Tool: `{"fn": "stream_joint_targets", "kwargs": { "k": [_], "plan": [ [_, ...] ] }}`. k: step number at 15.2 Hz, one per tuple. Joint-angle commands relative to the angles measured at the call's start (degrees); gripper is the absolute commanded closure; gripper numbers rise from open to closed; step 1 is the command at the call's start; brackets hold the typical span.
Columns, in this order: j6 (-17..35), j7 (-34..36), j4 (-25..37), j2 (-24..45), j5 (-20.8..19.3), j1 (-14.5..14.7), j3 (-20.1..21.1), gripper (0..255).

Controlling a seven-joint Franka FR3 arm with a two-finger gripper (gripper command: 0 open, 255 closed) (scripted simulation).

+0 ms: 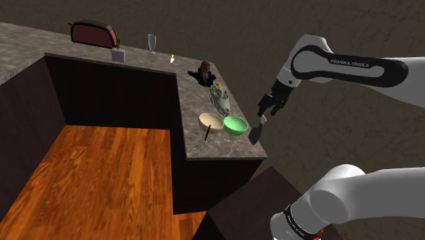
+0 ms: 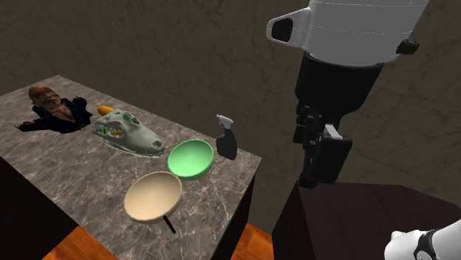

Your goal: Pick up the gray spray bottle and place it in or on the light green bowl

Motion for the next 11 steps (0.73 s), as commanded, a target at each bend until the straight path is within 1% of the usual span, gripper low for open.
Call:
{"fn": "stream_joint_targets", "kwargs": {
  "k": [1, 6, 11],
  "plan": [
    [3.0, -1.2, -0.2, 2.6, -0.8, -0.8, -1.4, 0],
    [9.4, -4.7, 2.0, 10.9, -1.9, -2.3, -5.3, 0],
    [14.9, -8.5, 5.7, 20.0, -1.3, -3.6, -9.1, 0]
  ]
}}
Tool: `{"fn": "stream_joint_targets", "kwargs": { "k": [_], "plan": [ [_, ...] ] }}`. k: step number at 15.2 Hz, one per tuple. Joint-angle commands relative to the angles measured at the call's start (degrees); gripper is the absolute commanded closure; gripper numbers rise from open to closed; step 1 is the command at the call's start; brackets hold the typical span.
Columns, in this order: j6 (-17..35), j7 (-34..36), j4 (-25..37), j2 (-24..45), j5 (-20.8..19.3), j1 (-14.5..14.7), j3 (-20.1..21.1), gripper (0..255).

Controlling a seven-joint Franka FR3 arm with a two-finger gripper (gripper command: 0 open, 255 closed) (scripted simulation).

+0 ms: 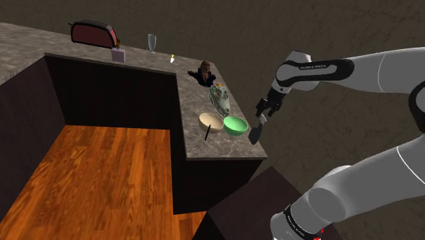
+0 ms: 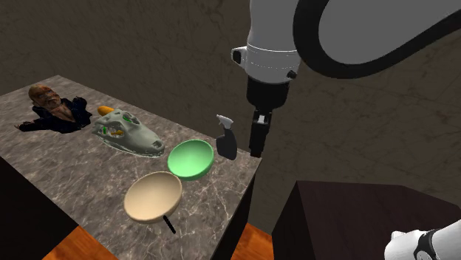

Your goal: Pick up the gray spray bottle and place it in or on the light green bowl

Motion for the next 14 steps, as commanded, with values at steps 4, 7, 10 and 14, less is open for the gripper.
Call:
{"fn": "stream_joint_targets", "kwargs": {
  "k": [4, 7, 10, 14],
  "plan": [
    [4.8, -4.6, 5.0, 9.7, 2.0, -1.3, -3.6, 0],
    [6.9, -7.5, 8.7, 15.7, 4.3, -2.3, -5.2, 0],
    [8.5, -10.5, 13.0, 21.9, 7.1, -3.8, -6.3, 0],
    [9.7, -14.2, 19.5, 30.1, 11.0, -6.5, -6.8, 0]
  ]
}}
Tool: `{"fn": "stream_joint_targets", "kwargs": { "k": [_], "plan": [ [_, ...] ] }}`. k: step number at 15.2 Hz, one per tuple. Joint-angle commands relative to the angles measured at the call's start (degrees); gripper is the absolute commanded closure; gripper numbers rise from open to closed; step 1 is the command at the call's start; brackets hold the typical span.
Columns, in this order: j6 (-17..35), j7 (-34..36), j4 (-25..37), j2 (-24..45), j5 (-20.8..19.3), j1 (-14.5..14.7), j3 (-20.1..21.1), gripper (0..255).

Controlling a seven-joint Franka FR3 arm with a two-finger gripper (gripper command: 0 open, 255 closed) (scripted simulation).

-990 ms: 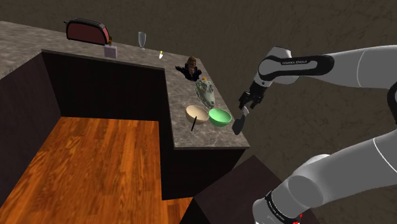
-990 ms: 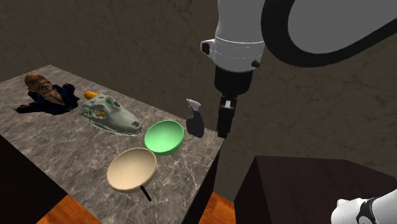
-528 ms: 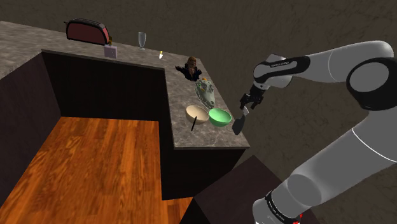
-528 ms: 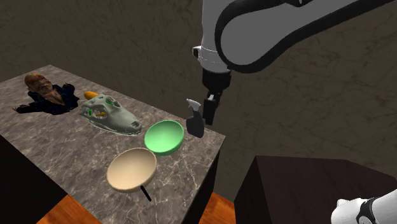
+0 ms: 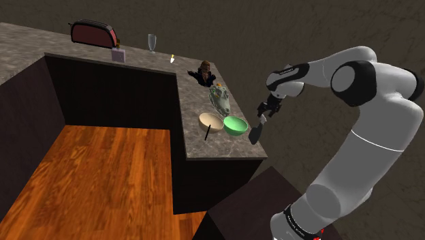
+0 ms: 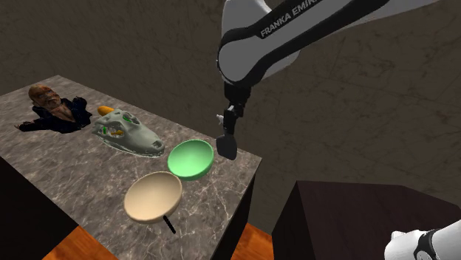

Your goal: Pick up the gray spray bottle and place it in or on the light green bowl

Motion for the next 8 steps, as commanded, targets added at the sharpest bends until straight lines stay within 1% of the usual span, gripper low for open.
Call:
{"fn": "stream_joint_targets", "kwargs": {
  "k": [1, 8],
  "plan": [
    [0.1, -1.9, 4.0, 4.4, 2.0, -1.7, -0.1, 0],
    [-0.5, -6.0, 18.4, 18.5, 7.4, -8.3, 0.8, 0]
  ]
}}
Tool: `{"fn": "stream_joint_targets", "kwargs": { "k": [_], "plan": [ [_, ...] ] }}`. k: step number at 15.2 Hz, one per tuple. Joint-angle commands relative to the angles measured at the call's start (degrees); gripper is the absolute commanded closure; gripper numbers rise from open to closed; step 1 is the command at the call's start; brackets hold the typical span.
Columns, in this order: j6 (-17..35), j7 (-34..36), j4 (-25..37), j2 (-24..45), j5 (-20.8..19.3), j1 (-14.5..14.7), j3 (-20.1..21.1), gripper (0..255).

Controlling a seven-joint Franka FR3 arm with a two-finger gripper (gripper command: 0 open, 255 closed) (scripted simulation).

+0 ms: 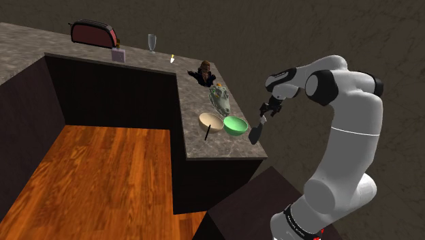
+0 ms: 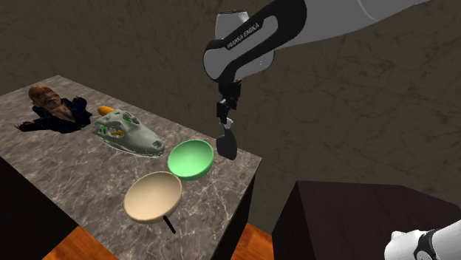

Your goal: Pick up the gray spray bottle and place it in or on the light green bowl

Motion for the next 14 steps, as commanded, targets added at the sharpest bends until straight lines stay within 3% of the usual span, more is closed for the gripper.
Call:
{"fn": "stream_joint_targets", "kwargs": {
  "k": [1, 14],
  "plan": [
    [0.8, -0.5, 1.7, 2.5, 0.9, -1.0, 0.4, 0],
    [4.1, -1.4, 1.5, 5.8, 2.5, -1.8, 1.6, 0]
  ]
}}
